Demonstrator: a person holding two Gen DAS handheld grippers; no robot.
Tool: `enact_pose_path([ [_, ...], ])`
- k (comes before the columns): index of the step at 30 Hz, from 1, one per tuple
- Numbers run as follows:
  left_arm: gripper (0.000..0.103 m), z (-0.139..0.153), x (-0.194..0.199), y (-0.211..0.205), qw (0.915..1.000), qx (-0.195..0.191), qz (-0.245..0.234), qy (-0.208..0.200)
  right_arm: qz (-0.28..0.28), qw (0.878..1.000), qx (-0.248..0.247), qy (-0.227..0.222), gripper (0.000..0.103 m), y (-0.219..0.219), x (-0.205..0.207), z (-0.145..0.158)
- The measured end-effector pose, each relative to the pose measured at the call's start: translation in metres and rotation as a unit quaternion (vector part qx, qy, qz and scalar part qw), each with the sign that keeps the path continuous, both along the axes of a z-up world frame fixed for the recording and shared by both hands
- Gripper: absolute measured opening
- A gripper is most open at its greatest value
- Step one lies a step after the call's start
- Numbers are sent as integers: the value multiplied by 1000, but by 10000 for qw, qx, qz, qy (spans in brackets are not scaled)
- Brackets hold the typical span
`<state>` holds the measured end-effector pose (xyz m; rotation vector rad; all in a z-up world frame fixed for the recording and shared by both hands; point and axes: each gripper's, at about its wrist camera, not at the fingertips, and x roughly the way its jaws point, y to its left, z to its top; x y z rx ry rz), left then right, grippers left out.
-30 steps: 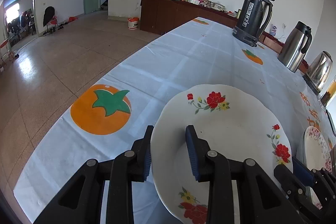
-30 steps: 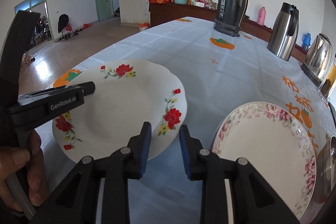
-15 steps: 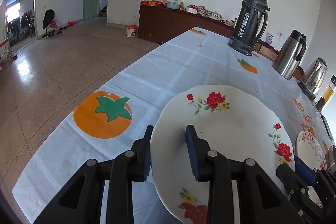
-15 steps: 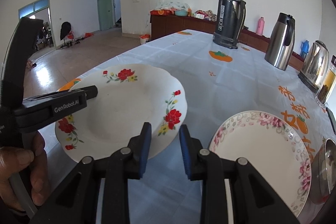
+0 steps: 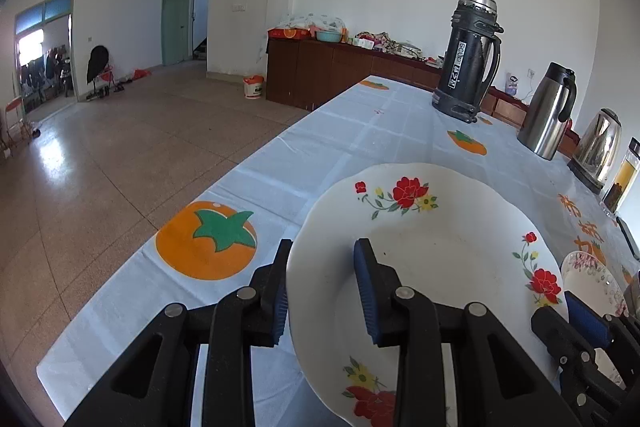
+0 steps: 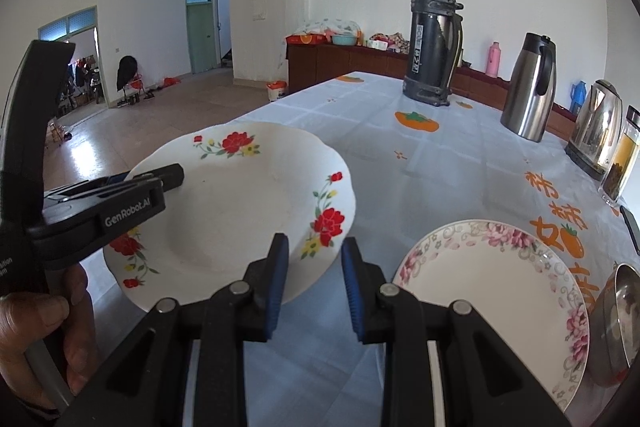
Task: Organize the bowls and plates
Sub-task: 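Carry the red-flower white plate with the left tool over the plate stack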
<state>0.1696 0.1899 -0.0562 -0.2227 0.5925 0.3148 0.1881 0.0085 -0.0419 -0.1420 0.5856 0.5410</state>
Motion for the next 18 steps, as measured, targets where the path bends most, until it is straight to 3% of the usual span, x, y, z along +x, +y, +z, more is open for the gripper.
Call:
enact_pose_path([
  [18,33,6,-7,-11,9990,368,-3,-243,-125,9996,133,-229,27,-5,-9,4],
])
